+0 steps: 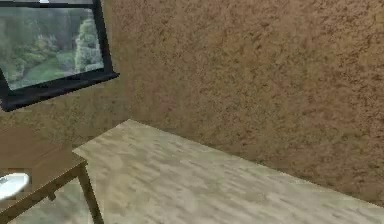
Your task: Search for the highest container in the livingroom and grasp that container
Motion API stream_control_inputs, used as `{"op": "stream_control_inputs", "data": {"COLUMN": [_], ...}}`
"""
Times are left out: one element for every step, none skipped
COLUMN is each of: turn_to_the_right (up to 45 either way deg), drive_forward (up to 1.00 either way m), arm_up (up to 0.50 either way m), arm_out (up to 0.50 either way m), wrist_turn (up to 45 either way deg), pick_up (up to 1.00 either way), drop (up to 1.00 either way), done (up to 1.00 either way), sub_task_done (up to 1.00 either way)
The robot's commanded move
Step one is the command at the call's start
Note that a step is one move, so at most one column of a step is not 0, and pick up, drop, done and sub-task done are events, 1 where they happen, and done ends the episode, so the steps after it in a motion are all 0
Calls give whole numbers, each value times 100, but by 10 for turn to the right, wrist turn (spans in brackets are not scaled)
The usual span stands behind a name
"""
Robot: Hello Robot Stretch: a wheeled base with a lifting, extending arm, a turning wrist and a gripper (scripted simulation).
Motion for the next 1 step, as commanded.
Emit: {"op": "stream_control_inputs", "data": {"turn_to_the_right": [0], "drive_forward": [75], "arm_up": [0], "arm_out": [0], "wrist_turn": [0], "pick_up": [0], "drop": [0], "done": [0], "sub_task_done": [0]}}
